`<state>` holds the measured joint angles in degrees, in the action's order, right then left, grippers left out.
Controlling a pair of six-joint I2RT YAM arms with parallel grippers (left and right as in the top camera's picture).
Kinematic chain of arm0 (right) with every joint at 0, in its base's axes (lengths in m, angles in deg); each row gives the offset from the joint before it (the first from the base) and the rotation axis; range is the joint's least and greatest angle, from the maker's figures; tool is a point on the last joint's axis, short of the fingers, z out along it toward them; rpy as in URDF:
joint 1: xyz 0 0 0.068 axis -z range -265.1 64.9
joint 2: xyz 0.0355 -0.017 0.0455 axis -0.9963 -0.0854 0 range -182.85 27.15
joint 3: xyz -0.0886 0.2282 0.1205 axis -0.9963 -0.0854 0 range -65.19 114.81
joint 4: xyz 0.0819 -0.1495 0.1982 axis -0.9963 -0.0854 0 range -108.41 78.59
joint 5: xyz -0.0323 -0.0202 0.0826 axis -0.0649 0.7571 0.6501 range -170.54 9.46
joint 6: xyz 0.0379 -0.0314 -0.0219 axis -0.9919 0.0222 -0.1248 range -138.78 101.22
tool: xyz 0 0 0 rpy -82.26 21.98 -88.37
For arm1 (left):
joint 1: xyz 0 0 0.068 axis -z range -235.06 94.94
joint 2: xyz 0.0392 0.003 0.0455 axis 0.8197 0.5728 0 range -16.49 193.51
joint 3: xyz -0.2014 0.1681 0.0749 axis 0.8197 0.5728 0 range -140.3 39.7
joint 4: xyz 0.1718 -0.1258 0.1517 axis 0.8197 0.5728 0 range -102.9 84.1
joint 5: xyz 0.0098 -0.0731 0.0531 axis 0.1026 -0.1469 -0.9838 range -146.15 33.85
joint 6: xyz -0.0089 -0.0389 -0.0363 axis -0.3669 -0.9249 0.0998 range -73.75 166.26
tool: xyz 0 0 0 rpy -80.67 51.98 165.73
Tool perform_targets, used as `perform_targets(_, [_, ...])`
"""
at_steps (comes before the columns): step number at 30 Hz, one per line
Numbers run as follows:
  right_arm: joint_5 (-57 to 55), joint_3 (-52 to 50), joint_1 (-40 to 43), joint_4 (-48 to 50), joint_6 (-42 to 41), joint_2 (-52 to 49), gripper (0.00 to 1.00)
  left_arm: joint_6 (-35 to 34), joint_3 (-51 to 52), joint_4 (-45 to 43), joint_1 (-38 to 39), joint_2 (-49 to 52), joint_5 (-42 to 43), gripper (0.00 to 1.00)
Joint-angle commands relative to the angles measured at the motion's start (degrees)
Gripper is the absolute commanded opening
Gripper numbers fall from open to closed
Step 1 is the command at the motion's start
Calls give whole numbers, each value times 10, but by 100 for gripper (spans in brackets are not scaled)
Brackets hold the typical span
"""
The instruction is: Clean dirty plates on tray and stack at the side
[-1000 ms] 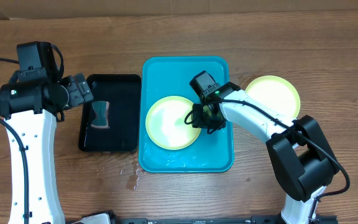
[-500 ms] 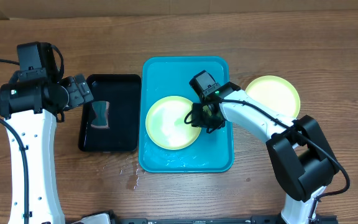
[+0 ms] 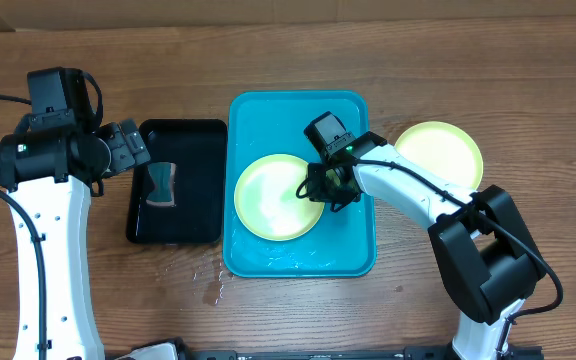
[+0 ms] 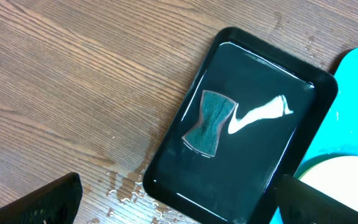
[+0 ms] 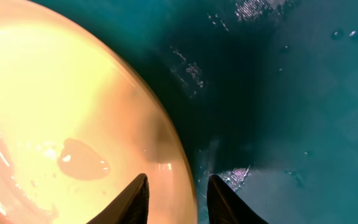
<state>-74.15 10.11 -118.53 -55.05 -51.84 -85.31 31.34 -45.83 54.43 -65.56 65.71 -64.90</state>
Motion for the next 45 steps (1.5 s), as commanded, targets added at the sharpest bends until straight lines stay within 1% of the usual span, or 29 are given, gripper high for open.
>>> perform_targets(1, [-20, -4, -3, -6, -17, 13, 31, -10, -9, 0, -2, 1, 3, 100])
perform_targets(3, [-30, -4, -3, -11, -31, 13, 29, -10, -9, 0, -2, 1, 3, 100])
perform_targets(8, [-28, -4, -3, -16, -32, 13, 27, -10, -9, 0, -2, 1, 3, 100])
perform_targets(9, [-26, -4, -3, -17, -31, 13, 24, -10, -9, 0, -2, 1, 3, 100])
perform_targets(21, [-24, -4, -3, -17, -32, 13, 24, -10, -9, 0, -2, 1, 3, 100])
perform_targets(24, [-24, -4, -3, -17, -32, 13, 19, -10, -9, 0, -2, 1, 3, 100])
perform_targets(27, [-24, -4, -3, -16, -32, 13, 11, -10, -9, 0, -2, 1, 3, 100])
perform_targets(34, [-24, -4, -3, -17, -32, 13, 4, -10, -9, 0, -2, 1, 3, 100])
perform_targets(42, [-25, -4, -3, -19, -45, 13, 4, -10, -9, 0, -2, 1, 3, 100])
perform_targets(43, [-25, -4, -3, -18, -45, 13, 5, -10, -9, 0, -2, 1, 3, 100])
perform_targets(45, [-25, -4, -3, -14, -45, 13, 12, -10, -9, 0, -2, 1, 3, 100])
